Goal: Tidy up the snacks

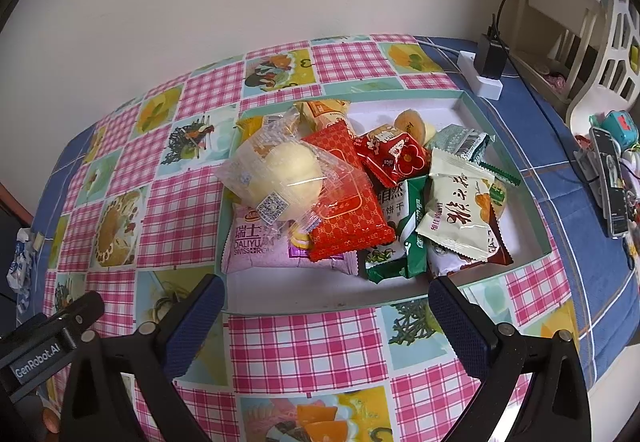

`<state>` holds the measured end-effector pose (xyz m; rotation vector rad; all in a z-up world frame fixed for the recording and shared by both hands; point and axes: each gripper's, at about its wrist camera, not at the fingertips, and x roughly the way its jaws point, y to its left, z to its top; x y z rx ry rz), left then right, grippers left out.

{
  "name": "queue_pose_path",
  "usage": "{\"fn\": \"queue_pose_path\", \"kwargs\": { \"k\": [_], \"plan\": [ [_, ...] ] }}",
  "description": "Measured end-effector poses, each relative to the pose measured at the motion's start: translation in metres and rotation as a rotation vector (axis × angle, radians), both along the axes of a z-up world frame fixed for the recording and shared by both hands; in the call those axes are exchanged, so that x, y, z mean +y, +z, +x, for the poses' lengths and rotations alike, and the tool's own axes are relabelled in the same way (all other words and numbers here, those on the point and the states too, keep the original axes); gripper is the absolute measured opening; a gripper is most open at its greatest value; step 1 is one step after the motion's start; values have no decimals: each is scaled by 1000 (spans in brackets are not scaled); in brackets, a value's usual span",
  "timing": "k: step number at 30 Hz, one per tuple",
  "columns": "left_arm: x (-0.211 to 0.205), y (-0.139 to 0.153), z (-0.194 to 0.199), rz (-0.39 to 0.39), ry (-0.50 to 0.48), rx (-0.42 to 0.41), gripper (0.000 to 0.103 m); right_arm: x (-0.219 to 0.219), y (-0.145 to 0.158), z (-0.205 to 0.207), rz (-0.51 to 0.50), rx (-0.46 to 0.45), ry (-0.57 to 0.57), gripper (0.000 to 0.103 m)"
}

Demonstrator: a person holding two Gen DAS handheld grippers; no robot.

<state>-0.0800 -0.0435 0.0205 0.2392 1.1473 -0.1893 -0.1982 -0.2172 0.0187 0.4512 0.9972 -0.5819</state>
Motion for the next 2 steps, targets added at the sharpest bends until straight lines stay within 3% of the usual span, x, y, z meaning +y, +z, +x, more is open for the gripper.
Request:
{"fn": "queue_pose_path", "kwargs": {
  "k": [2],
  "plan": [
    [-1,0,0,-1,-8,0,103,0,0,0,0,0,0,103]
  ]
}}
